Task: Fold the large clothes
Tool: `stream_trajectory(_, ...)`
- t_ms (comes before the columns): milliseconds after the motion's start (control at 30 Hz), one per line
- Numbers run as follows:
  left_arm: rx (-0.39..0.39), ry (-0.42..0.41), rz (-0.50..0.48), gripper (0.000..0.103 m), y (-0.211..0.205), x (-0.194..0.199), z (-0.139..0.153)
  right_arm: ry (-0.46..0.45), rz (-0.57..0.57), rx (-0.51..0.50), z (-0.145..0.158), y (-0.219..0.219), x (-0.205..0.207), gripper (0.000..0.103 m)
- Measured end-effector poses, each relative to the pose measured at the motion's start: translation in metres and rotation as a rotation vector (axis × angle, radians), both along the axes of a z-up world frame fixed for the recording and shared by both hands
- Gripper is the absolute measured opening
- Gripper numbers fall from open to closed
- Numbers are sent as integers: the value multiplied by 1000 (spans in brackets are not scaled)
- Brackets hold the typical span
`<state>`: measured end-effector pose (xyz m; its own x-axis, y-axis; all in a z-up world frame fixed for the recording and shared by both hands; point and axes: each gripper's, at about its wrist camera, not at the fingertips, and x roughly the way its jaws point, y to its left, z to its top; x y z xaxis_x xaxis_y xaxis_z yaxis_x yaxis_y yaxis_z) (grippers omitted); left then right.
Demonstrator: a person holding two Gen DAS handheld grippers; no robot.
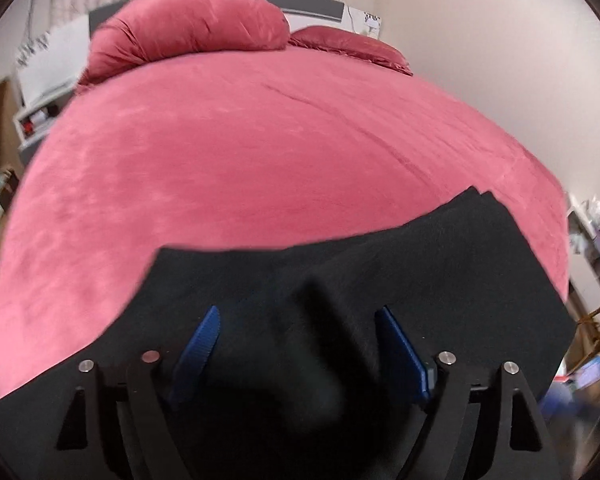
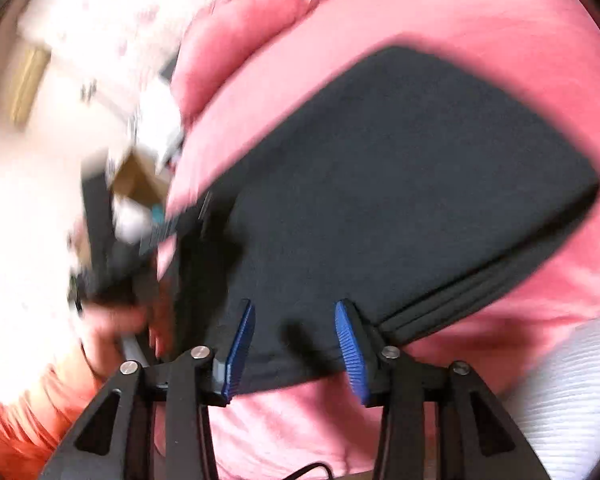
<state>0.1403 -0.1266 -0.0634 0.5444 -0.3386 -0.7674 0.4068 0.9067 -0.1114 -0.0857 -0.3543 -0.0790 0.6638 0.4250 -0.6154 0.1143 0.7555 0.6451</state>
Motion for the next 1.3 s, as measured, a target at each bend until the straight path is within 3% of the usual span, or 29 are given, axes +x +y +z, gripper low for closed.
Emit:
stream_trajectory(100, 109, -21, -12, 82, 10, -17, -12, -59, -192, -80, 16, -58, -18, 59)
stream_trajectory(133, 133, -23, -4, 79, 13, -23, -14, -63, -253, -106, 18, -80, -20, 68)
stream_trajectory(200, 84, -19, -12, 78, 20, -37, -11, -65, -310, -116, 15, -113, -19, 69)
stream_trajectory(300, -19, -50, -40, 78, 19, -60, 3, -54, -305, -105, 2, -151, -2, 69)
stream_trajectory(367, -56, -66, -80, 79, 8, -67, 9, -25, -244, -68, -11, -166, 19, 69)
stream_trajectory(433, -10, -48, -117, 79, -5, -70, 5, -20, -172, -2, -22, -172, 39, 69)
stream_trajectory(533, 126, 25, -102, 77, -14, -65, -25, -10, -73, 100, -43, -163, 58, 69)
stream_trajectory(567, 125, 54, -94, 78, -11, -64, -32, 9, -57, 116, -50, -163, 66, 69)
stream_trajectory(633, 34, 77, -50, 81, 3, -64, -36, 18, -21, 134, -59, -158, 75, 69)
stream_trajectory(700, 16, 92, -43, 81, 7, -63, -37, 15, 29, 130, -60, -145, 83, 63)
stream_trajectory(733, 16, 93, -46, 81, 8, -64, -36, 30, 50, 101, -60, -139, 88, 56)
stream_trajectory(767, 13, 102, -46, 81, 9, -64, -35, 56, 59, -3, -57, -128, 95, 41)
stream_trajectory(800, 2, 118, -35, 80, 14, -63, -33, 78, 61, -52, -53, -124, 95, 39)
stream_trajectory(867, -26, 145, 3, 80, 28, -60, -29, 106, 39, -40, -48, -124, 96, 28)
stream_trajectory(967, -82, 152, 61, 80, 59, -65, -22, 110, 8, -21, -27, -121, 93, 20)
stream_trajectory(1133, -121, 102, 192, 80, 129, -85, -6, 37, 43, -36, 32, -90, 81, 17)
stream_trajectory(1200, -149, 86, 251, 80, 158, -93, -1, 0, 64, -4, 56, -69, 82, 16)
stream_trajectory(1300, -200, 65, 354, 80, 202, -112, 10, -46, 121, -51, 96, -19, 87, 16)
